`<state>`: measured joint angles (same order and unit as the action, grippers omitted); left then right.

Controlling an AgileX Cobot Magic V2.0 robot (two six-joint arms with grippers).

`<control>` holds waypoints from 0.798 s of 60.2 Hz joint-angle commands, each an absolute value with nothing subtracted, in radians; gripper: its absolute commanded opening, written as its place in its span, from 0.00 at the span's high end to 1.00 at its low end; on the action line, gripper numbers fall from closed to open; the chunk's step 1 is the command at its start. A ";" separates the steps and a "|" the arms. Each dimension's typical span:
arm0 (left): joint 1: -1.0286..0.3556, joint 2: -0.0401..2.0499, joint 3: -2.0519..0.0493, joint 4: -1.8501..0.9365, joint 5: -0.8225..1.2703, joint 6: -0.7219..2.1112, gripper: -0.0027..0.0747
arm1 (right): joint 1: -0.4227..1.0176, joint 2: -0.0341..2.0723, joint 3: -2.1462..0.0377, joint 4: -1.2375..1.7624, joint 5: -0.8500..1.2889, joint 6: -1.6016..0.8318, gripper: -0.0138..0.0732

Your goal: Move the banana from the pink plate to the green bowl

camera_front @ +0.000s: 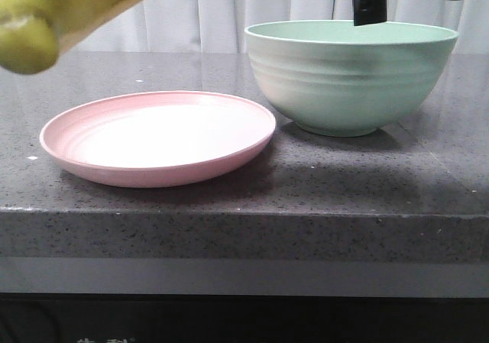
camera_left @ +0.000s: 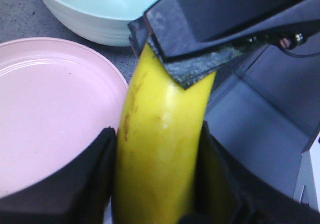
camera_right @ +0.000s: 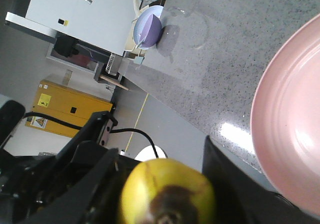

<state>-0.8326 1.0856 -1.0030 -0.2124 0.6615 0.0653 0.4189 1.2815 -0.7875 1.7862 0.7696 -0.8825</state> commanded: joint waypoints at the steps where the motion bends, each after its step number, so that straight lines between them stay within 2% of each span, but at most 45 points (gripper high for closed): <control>1: -0.839 1.062 -1.036 -0.233 0.583 0.065 0.83 | 0.419 1.263 -0.821 1.896 0.801 -0.907 0.66; 5: -0.839 1.062 -1.036 -0.229 0.582 0.065 0.75 | 0.419 1.264 -0.821 1.896 0.801 -0.907 0.71; 16: -0.839 1.062 -1.036 -0.222 0.575 0.065 0.33 | 0.419 1.273 -0.824 1.891 0.780 -0.907 0.71; 22: -0.839 1.062 -1.036 -0.216 0.575 0.065 0.20 | 0.417 1.283 -0.861 1.842 0.727 -0.918 0.71; 36: -0.839 1.048 -1.036 -0.216 0.583 0.065 0.18 | 0.405 1.326 -1.081 1.612 0.571 -0.919 0.71; 48: -0.839 1.022 -1.036 -0.214 0.583 0.065 0.18 | 0.277 1.382 -1.308 1.454 0.596 -0.898 0.71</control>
